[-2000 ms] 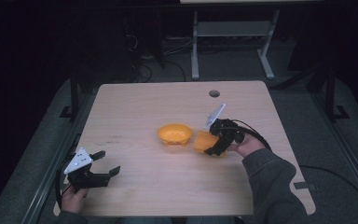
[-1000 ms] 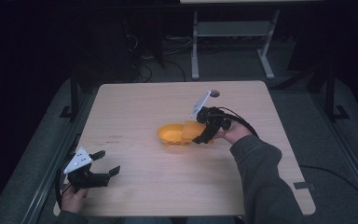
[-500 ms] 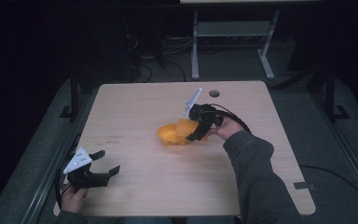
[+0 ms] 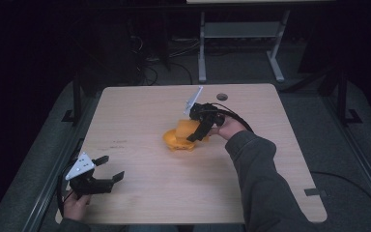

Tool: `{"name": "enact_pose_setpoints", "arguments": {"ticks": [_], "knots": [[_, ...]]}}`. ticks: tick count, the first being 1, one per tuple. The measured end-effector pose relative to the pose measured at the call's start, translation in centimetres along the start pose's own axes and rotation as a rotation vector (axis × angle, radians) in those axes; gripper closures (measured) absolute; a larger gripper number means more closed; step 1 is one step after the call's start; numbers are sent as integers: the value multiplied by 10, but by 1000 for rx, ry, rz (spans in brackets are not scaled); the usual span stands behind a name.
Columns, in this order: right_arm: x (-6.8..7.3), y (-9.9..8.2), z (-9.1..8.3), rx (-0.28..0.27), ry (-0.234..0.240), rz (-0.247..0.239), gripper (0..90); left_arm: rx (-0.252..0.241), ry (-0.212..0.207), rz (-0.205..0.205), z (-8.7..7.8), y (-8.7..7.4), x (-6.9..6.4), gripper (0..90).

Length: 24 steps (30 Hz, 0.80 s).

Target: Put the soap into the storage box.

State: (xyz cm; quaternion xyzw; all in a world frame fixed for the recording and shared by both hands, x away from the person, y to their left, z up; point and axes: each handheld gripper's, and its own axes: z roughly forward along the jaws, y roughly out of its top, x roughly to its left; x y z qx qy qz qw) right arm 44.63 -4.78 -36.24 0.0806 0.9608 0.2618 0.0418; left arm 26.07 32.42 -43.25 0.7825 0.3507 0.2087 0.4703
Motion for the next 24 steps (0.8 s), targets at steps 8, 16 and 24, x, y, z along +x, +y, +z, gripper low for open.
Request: {"name": "enact_pose_setpoints", "arguments": {"ticks": [8,16,24], "knots": [[-4,15,5,2,8,-26,205,2,1,2,0,0,0,143],[-6,19,18,-2,37,-34,206,2,0,2,0,0,0,143],[-9,22,30,1,56,-35,206,-2,0,-1,0,0,0,143]]}}
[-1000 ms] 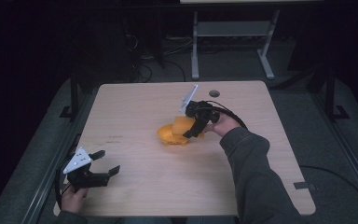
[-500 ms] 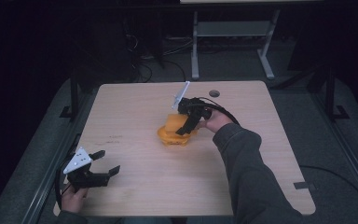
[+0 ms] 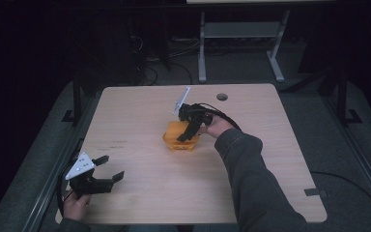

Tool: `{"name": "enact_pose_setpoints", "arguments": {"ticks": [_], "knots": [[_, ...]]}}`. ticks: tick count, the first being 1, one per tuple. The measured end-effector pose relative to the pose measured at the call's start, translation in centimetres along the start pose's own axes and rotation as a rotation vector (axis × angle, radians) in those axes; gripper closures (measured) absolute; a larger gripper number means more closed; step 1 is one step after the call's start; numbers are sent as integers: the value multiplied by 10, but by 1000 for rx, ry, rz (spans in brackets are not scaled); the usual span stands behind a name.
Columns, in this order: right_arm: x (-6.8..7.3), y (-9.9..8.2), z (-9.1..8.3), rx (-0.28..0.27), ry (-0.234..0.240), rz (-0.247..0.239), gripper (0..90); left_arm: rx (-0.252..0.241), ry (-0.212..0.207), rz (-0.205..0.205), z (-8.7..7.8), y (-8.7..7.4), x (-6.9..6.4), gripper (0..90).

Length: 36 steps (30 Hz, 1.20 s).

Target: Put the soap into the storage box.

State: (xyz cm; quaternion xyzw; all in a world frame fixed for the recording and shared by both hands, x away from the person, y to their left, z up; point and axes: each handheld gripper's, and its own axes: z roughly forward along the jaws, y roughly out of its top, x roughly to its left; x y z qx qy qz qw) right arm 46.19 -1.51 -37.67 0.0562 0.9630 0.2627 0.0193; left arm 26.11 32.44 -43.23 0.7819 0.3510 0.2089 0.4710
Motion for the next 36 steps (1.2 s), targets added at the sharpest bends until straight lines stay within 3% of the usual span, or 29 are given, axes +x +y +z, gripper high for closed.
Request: {"name": "enact_pose_setpoints", "arguments": {"ticks": [20,24,36], "knots": [[-4,2,16,1,24,-6,204,-5,0,-3,0,0,0,143],[-3,1,19,22,20,-18,204,-5,1,-8,-1,0,1,143],[-2,-1,19,19,10,-24,202,-5,0,-1,-1,0,1,143]]}}
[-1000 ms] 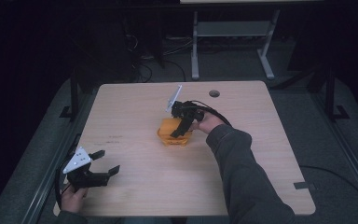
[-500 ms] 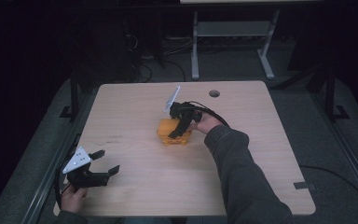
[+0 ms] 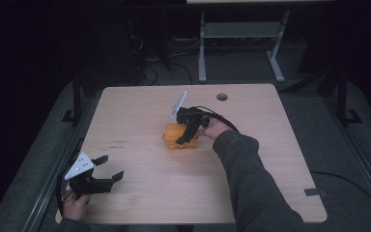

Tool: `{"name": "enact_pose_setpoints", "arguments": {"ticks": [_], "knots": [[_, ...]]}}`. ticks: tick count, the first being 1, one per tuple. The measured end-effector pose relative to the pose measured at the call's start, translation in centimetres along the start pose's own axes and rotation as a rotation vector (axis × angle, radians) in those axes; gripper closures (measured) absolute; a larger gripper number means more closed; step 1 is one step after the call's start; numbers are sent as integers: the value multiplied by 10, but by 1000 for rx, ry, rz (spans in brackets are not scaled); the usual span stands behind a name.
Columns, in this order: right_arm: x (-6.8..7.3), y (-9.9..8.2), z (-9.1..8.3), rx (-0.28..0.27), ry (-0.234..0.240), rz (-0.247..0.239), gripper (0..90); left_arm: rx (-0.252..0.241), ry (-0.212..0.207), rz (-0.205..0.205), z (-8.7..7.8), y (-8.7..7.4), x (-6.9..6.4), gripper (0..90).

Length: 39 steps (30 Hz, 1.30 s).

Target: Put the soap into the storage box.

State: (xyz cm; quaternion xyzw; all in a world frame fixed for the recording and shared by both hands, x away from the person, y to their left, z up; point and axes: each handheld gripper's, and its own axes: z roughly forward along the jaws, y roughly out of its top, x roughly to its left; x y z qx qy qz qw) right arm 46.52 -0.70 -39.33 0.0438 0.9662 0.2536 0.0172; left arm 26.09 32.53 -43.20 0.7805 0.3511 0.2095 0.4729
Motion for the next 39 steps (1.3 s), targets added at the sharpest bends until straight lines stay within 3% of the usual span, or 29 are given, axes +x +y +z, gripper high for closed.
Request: {"name": "enact_pose_setpoints", "arguments": {"ticks": [25,28,34,39], "knots": [[7,-17,-11,26,-35,43,200,0,-2,-3,1,0,-1,143],[7,-17,-11,30,-43,58,169,0,-4,-1,1,0,-1,143],[7,-17,-14,11,-25,66,147,0,-5,-2,1,0,0,143],[8,-18,-20,5,-45,75,147,3,-4,1,0,0,-1,143]]}}
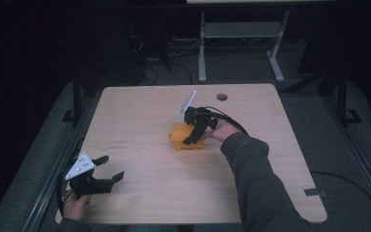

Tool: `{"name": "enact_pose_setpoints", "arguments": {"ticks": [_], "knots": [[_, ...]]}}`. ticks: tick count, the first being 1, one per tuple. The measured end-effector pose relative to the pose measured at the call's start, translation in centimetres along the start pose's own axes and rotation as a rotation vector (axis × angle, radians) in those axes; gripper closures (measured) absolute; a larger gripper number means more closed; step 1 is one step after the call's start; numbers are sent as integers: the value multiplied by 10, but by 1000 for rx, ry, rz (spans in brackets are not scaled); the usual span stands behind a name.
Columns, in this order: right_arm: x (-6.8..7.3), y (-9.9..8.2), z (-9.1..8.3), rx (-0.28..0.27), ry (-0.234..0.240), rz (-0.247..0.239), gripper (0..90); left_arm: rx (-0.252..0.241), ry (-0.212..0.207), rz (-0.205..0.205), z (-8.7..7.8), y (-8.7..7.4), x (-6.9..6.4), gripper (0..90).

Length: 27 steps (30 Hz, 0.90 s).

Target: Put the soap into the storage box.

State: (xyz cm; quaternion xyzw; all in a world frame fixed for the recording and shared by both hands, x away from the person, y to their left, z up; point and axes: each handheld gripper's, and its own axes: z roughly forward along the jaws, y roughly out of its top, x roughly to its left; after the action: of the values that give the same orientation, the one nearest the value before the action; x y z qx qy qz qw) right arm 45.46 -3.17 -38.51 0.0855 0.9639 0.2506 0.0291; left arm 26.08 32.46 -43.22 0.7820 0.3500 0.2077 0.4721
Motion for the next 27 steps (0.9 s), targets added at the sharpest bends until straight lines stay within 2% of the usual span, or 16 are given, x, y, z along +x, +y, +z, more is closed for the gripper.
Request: {"name": "enact_pose_setpoints", "arguments": {"ticks": [8,10,13,20,22,27], "knots": [[3,-5,-14,-35,-20,14,148,5,-1,3,0,0,0,143],[3,-8,-18,-33,-26,17,148,-1,0,-4,1,0,-1,143],[4,-15,-26,-59,-38,29,148,6,1,1,1,0,-1,143],[6,-24,-36,-72,-41,45,150,8,3,6,1,0,-1,143],[7,-26,-39,-92,-46,41,150,4,3,-2,2,0,-1,143],[9,-36,-43,-99,-45,67,150,8,3,2,2,0,-1,143]]}}
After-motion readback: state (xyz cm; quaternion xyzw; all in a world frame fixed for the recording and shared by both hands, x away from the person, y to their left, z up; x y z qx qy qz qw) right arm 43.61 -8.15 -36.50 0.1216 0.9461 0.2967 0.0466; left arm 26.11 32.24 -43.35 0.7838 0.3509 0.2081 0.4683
